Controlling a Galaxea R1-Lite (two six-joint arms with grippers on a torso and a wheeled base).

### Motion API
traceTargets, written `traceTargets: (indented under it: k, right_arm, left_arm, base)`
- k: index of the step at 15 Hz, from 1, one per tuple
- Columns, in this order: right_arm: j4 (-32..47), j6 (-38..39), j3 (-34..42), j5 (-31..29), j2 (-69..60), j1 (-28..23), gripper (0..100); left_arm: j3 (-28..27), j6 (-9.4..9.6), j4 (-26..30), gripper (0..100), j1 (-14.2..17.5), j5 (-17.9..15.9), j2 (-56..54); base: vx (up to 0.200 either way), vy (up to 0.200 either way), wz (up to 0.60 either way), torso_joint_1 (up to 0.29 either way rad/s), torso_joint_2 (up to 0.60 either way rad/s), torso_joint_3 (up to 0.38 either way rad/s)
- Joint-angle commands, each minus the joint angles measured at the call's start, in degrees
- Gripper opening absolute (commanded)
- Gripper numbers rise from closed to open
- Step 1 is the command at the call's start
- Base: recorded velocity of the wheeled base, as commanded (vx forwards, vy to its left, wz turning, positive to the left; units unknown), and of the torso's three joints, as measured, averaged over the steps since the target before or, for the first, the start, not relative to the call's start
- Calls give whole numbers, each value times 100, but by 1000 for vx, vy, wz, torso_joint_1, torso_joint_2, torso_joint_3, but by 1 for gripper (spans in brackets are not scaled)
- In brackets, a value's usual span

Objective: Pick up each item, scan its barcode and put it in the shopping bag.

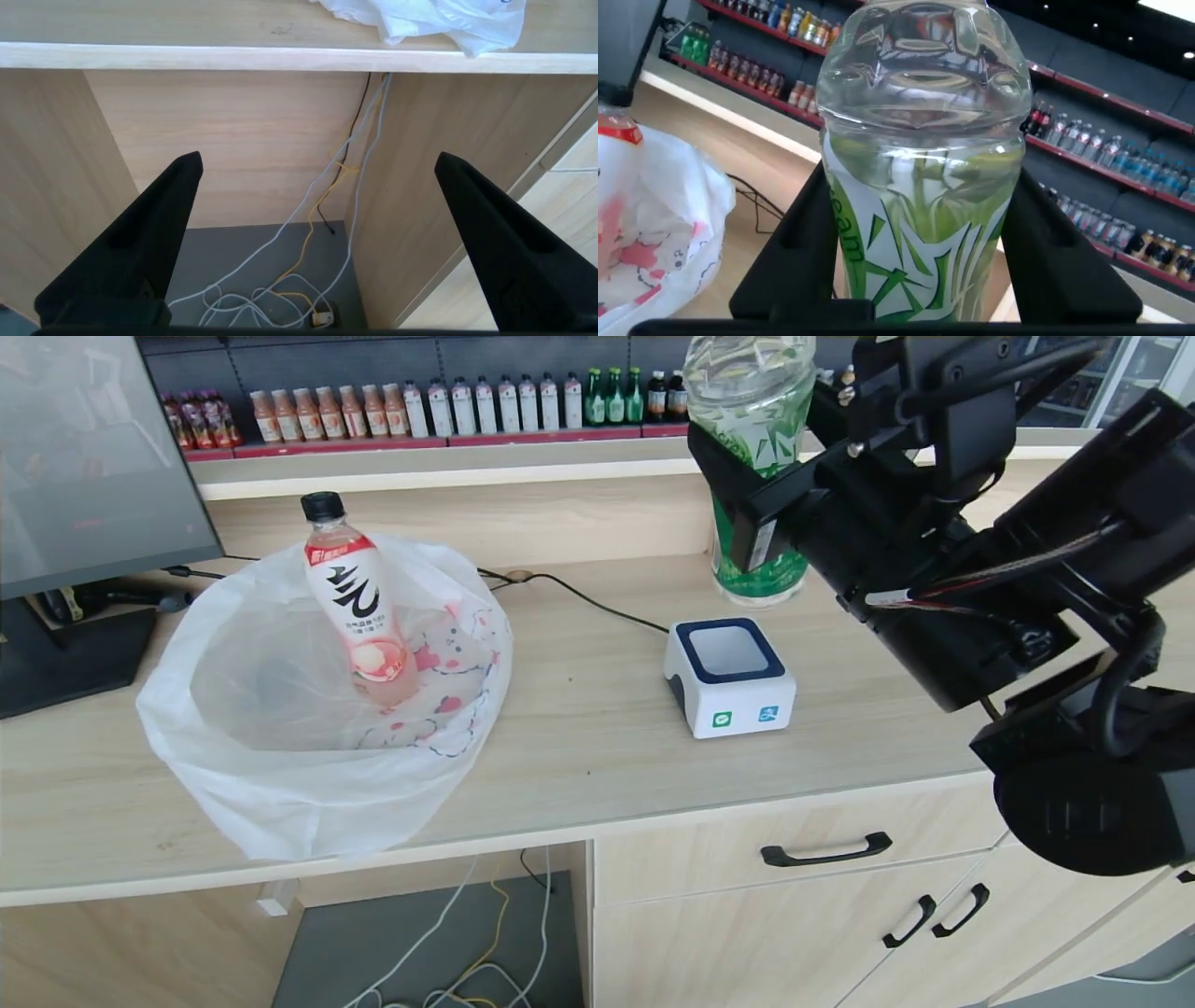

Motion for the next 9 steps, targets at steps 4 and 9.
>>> traceTargets:
  k: [4, 9]
  right_arm:
    - [3, -343, -13, 372, 172, -28, 0]
    - [11, -1046, 128, 1084, 216, -169, 0]
  left_arm:
    - [0, -1, -1, 100, 1, 0, -1]
    - [0, -1, -1, 100, -7, 0, -1]
  base:
    - [0, 0, 0, 0, 0, 0]
    - [0, 0, 0, 0, 0, 0]
